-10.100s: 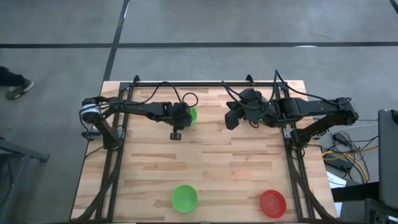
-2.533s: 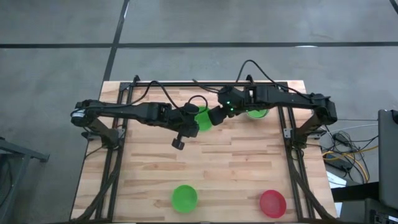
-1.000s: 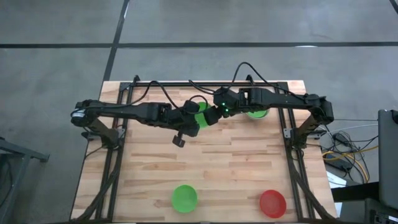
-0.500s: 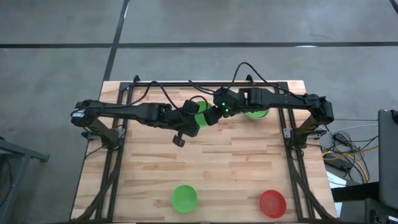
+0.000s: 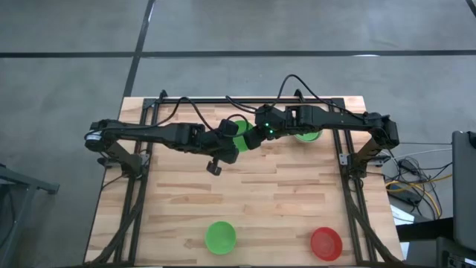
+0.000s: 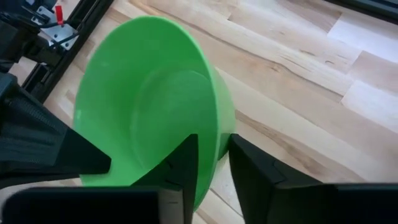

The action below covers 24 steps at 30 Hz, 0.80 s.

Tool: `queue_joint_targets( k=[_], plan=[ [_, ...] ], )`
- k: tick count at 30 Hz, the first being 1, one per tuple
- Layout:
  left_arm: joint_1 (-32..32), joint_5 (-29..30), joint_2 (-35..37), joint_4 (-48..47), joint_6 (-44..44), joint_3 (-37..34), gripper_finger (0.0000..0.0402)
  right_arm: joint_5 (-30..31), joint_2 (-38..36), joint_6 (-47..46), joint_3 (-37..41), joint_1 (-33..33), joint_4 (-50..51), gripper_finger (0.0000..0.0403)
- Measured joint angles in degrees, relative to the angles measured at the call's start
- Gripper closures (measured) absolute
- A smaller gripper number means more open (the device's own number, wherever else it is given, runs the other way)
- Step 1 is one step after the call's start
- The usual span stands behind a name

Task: Nest bowls inside each other
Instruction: Stack the top green bowl on top of the green bowl

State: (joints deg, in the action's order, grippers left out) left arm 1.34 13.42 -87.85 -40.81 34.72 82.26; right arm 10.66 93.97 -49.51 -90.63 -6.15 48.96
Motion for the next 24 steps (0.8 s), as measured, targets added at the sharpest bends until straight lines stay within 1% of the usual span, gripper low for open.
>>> queue_joint_targets(
  k=[6, 8, 13, 15, 19, 24],
  plan=[
    [0.0, -0.5, 0.0, 0.3, -0.1, 0.1, 0.039, 0.3, 0.1, 0.4, 0.0, 0.0, 0.1, 0.0377],
    [0.0, -0.5, 0.0, 0.7, -0.3, 0.1, 0.039, 0.4, 0.1, 0.4, 0.0, -0.1, 0.1, 0.0389],
    [0.0, -0.5, 0.0, 0.7, -1.0, 0.1, 0.039, 0.4, 0.1, 0.5, 0.1, -0.1, 0.2, 0.0392],
    [0.0, -0.5, 0.0, 0.7, -3.4, 0.1, 0.039, 0.4, 0.1, 0.5, 0.1, -0.1, 0.3, 0.0393],
    [0.0, -0.6, 0.0, 1.3, -11.6, 0.1, 0.0389, 0.1, 0.1, 0.7, 0.1, -0.1, 0.5, 0.0394],
    [0.0, -0.6, 0.0, 1.4, -13.4, 0.2, 0.0389, 0.0, 0.1, 0.7, 0.3, 0.0, 0.5, 0.0394]
  ],
)
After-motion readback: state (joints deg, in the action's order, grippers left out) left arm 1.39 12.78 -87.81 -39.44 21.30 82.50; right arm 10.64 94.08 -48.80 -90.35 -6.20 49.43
